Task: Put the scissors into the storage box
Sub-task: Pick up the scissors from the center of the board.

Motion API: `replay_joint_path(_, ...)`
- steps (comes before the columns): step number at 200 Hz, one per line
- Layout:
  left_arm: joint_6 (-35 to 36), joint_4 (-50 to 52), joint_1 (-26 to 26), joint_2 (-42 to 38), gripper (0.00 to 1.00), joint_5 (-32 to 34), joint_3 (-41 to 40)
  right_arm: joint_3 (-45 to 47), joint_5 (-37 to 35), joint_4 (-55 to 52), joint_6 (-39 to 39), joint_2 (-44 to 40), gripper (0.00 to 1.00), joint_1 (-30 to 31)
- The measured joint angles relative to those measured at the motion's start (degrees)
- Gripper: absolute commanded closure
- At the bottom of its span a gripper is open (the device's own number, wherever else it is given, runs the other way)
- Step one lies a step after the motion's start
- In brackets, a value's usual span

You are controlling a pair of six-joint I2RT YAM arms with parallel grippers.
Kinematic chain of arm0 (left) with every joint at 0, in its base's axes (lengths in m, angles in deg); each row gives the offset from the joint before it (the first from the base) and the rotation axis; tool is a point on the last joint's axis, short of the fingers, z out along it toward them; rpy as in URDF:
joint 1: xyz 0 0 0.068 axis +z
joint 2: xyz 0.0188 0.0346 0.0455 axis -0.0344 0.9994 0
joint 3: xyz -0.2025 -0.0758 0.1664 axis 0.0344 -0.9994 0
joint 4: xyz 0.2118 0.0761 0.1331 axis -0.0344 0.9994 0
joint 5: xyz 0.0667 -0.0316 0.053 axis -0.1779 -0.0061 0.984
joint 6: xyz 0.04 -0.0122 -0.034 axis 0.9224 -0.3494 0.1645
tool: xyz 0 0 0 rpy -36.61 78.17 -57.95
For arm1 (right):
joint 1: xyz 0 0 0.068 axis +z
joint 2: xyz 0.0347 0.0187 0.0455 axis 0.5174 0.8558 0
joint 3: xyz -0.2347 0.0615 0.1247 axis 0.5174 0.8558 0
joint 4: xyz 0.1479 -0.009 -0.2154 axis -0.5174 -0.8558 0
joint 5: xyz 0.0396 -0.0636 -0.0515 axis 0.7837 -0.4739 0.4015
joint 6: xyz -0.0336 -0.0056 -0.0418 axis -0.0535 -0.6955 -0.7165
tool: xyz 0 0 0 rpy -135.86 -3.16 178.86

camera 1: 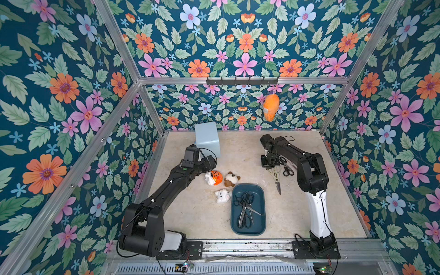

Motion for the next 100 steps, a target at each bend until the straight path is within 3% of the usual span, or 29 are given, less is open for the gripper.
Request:
replay_joint_path(62,-0.3,-2.2,0.0,1.4,0.01,-0.5,0.0,-0.5,1.4,-0.9,2.1,-6.4,1.00,0.6)
replay_joint_path(100,-0.1,-3.6,0.0,1.7,0.01,-1.5,-0.2,-0.2,1.4,-3.2,5.7,-13.0,1.00,5.5)
